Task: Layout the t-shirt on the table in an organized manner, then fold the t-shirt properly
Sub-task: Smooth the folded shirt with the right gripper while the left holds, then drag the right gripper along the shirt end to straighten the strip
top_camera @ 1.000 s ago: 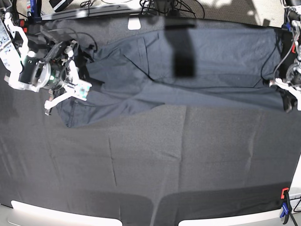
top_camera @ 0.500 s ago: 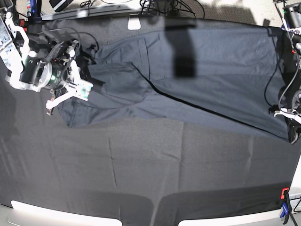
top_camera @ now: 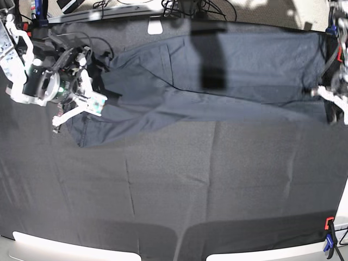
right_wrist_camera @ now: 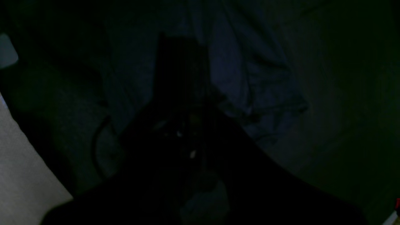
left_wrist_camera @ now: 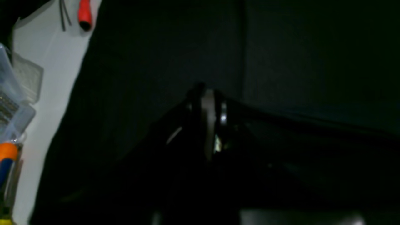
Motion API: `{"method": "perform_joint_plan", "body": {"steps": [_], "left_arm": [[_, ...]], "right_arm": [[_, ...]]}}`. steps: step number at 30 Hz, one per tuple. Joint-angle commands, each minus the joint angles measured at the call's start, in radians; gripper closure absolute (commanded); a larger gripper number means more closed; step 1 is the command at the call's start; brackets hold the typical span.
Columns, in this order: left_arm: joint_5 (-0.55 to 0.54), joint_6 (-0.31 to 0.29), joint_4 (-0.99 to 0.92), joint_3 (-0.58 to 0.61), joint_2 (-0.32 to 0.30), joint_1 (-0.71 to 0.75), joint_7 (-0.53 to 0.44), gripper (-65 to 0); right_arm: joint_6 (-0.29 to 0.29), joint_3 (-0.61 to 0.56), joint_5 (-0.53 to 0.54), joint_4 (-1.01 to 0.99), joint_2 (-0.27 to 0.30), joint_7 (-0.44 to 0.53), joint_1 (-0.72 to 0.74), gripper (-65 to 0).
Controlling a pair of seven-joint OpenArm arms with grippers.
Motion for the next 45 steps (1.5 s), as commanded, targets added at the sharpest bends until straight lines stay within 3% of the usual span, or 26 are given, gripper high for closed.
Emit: {"method": "perform_joint_plan", "body": {"steps": [1,3,6,10,18,24,25,27,28,30,45], "left_arm": [[-0.01,0.006,0.034,-0.026,-0.023,0.006,-0.032,0.0],[-0.013,0.006,0.071,-0.06,-0.023,0.031,-0.014,0.0],[-0.026,0.005,0.13,-0.105,-0.023,0.076,0.034,0.0],[-0.028,0.005,0.163,-0.116,-0.022,0.152,0.047,0.0],[0.006,0.005,0.162,-0.114,-0.022,0.237,0.044,0.0],[0.007,0.005,0.161,-0.114,-0.023,0.251,0.117,0.0],[0.007,0.005,0.161,-0.114,-0.023,0.25,0.133,-6.0],[0.006,0.005,0.161,-0.114,-0.023,0.251,0.157,-21.7],[0.007,0.005,0.161,-0.114,-0.023,0.251,0.165,-26.5],[0.007,0.005,0.161,-0.114,-0.023,0.251,0.171,-27.7],[0.006,0.006,0.167,-0.117,-0.073,0.247,0.198,-27.7]], "right_arm": [[0.0,0.029,-0.015,0.016,0.029,0.0,0.014,0.0],[0.022,0.059,-0.003,0.016,0.048,-0.005,0.014,0.0],[0.061,0.097,0.117,0.016,0.087,-0.037,0.013,0.0],[0.065,0.107,0.187,0.016,0.111,-0.076,0.008,0.0],[0.065,0.106,0.193,0.016,0.109,-0.084,-0.064,0.0],[0.065,0.106,0.183,0.015,0.105,-0.085,-0.091,0.0],[0.065,0.106,0.179,0.015,0.105,-0.085,-0.091,-2.5],[0.065,0.106,0.163,0.015,0.105,-0.085,-0.091,-13.3],[0.065,0.106,0.16,0.015,0.105,-0.085,-0.091,-18.3],[0.065,0.106,0.162,0.015,0.105,-0.084,-0.091,-23.2],[0.052,0.106,0.168,0.016,0.084,0.056,-0.06,-23.1]]}}
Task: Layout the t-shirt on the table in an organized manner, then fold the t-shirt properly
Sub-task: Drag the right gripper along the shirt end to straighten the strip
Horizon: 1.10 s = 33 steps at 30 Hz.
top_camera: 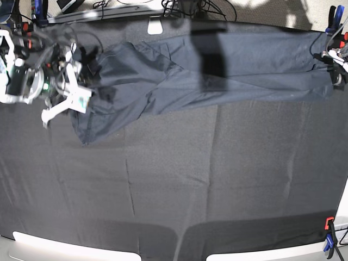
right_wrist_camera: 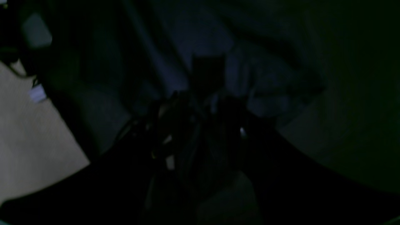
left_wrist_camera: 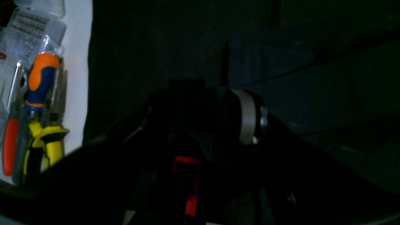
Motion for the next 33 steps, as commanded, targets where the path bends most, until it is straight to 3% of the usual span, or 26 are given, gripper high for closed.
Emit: {"method": "perform_joint_plan", "body": {"steps": [1,7,11,18,23,28,33], "left_arm": [[-0.001,0.012,0.023,-0.013,-0.02,0.001,-0.016,-27.7],[-0.002,0.021,0.052,-0.034,-0.019,0.0,-0.03,-27.7],[-0.021,0.058,0.086,-0.037,-0.018,-0.002,-0.029,-27.7],[-0.061,0.057,0.089,-0.037,0.029,-0.072,-0.028,-27.7],[-0.056,0.057,0.089,-0.037,0.061,-0.091,-0.029,-27.7],[-0.007,0.062,0.089,-0.038,0.064,-0.097,-0.026,-27.7],[0.0,0.122,0.089,-0.038,0.064,-0.097,-0.026,-27.7]], "right_arm": [[-0.015,0.011,0.008,0.012,0.001,0.021,0.022,-23.1],[-0.026,0.01,0.008,0.012,-0.132,0.026,0.077,-23.1],[-0.076,0.011,-0.018,0.01,-0.219,0.026,0.09,-23.2],[-0.228,0.021,-0.212,-0.088,-0.36,0.039,0.174,-23.2],[-0.237,0.11,-0.236,-0.158,-0.447,0.045,0.192,-23.2],[-0.237,0.215,-0.235,-0.177,-0.472,0.062,0.192,-23.2],[-0.233,0.26,-0.183,-0.177,-0.473,0.045,0.192,-23.2]]}}
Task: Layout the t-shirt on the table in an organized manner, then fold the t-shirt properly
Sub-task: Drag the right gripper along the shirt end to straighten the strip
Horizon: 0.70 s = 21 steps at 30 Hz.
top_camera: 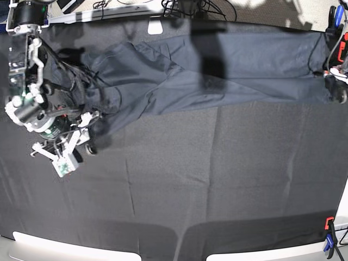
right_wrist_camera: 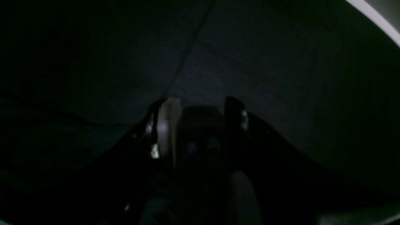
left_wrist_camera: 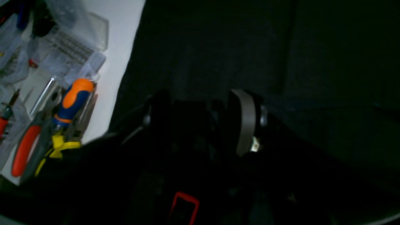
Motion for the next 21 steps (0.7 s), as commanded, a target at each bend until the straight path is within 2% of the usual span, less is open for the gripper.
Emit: {"method": "perform_joint_plan", "body": {"steps": [1,5,8,10,13,17,21], "left_arm": [[-0.005,0.014,0.017,-0.011,-0.019,-0.003,-0.024,-27.7],[-0.006,0.013,0.017,-0.011,-0.019,-0.003,-0.028,-27.7],[-0.006,0.013,0.032,-0.011,-0.015,-0.002,-0.028,-27.7],[-0.026,-0.003,0.06,-0.011,-0.008,-0.002,-0.028,-27.7],[-0.08,-0.029,0.119,-0.01,0.006,-0.003,-0.027,-27.7],[-0.085,-0.029,0.171,-0.01,0.027,-0.003,-0.032,-27.7],[-0.084,-0.029,0.172,-0.01,0.034,-0.003,-0.04,-27.7]], "right_arm": [[0.01,0.009,0.023,0.014,0.01,0.008,0.016,-23.2],[0.134,0.009,0.106,0.02,0.012,-0.04,0.016,-23.1],[0.206,0.009,0.139,0.047,0.013,-0.074,0.016,-23.1],[0.215,0.009,0.148,0.058,0.013,-0.08,0.015,-23.1],[0.224,0.009,0.238,0.069,0.029,-0.133,-0.004,-23.1],[0.246,0.009,0.302,0.137,0.088,-0.245,-0.086,-23.1],[0.246,0.01,0.297,0.264,0.16,-0.265,-0.211,-23.1]]}}
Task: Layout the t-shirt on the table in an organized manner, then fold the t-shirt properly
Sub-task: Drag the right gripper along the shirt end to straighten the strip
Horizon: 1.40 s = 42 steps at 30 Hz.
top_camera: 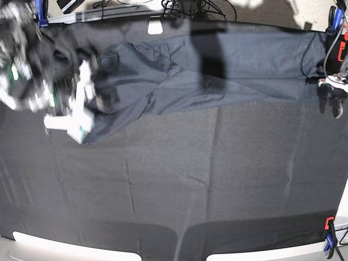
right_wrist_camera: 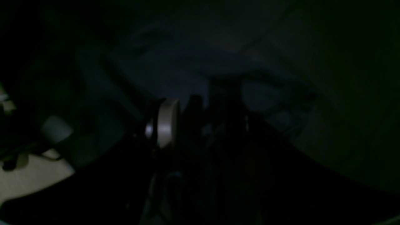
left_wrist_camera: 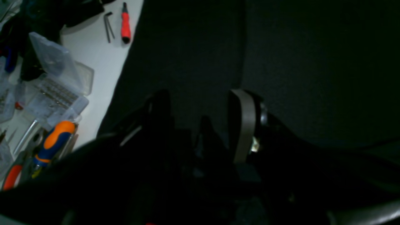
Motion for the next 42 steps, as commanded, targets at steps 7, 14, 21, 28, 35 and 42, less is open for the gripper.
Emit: {"method": "perform_joint_plan", "body": {"steps": [7,14,21,28,35,42], "left_arm": [[-0.006,0.008,0.018,-0.01,-0.018,-0.003,-0.032,-27.7],[-0.006,0.008,0.018,-0.01,-0.018,-0.003,-0.032,-27.7],[-0.006,0.008,0.018,-0.01,-0.018,-0.003,-0.031,-27.7],[-0.006,0.008,0.018,-0.01,-0.018,-0.003,-0.031,-27.7],[-0.005,0.008,0.018,-0.01,-0.018,-0.003,-0.032,-27.7],[-0.005,0.008,0.018,-0.01,-0.018,-0.003,-0.032,-27.7]], "right_arm": [[0.006,0.006,-0.083,0.176,0.063,-0.028,-0.205,-23.0],[0.006,0.004,-0.122,0.214,0.163,-0.01,-0.38,-22.0],[0.006,-0.098,-0.504,0.214,0.216,0.301,-0.43,-22.0],[0.006,-0.336,-0.78,0.158,0.245,0.364,-0.412,-22.0],[-0.077,-0.529,-0.915,0.077,0.237,0.384,-0.293,-22.0],[-0.147,-0.695,-0.993,0.007,0.237,0.399,-0.185,-21.0]]}}
